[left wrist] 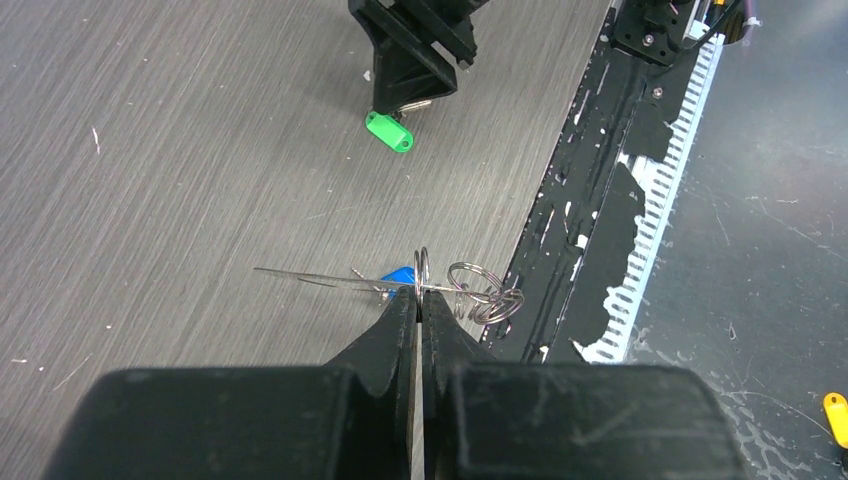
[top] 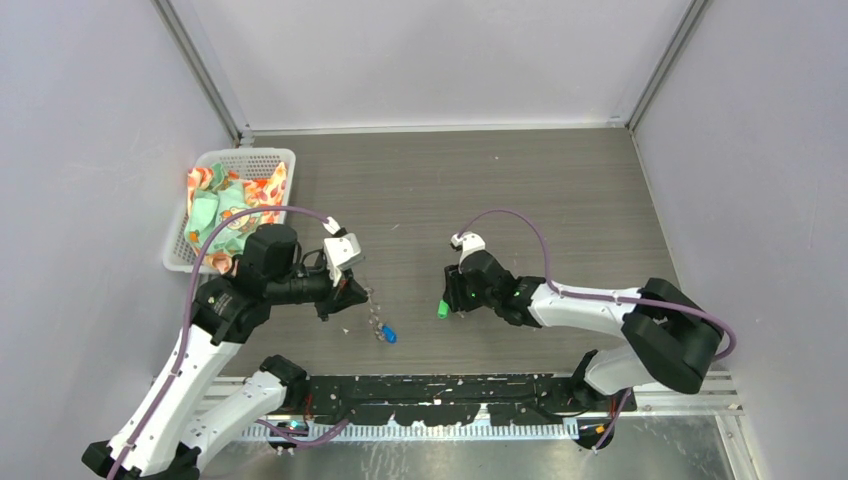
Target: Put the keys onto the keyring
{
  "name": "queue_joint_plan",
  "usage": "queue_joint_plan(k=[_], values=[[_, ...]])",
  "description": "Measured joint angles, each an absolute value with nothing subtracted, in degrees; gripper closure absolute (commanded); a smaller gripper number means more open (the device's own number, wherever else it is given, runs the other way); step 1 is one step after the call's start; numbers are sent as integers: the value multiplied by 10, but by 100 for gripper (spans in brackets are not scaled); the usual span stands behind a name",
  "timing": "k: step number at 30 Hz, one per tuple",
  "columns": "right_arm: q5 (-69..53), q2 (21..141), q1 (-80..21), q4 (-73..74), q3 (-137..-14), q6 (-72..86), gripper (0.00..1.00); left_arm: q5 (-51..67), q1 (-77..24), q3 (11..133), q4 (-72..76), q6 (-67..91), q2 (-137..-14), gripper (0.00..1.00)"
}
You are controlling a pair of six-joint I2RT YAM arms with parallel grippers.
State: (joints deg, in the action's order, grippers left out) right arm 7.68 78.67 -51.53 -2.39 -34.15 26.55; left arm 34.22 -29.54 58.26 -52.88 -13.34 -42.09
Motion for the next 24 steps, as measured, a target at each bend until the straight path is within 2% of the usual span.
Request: queue_joint_plan(k=[13,21,24], values=[[85,851,-515,-50,-355,234,70,341,-295,583,-527,-123,-420,100],[75,862,-515,-52,-359,228,73,341,-295,583,-525,-122,-416,100],[71,862,-515,-51,-359,228,82,341,-295,583,-525,-121,-416,100]])
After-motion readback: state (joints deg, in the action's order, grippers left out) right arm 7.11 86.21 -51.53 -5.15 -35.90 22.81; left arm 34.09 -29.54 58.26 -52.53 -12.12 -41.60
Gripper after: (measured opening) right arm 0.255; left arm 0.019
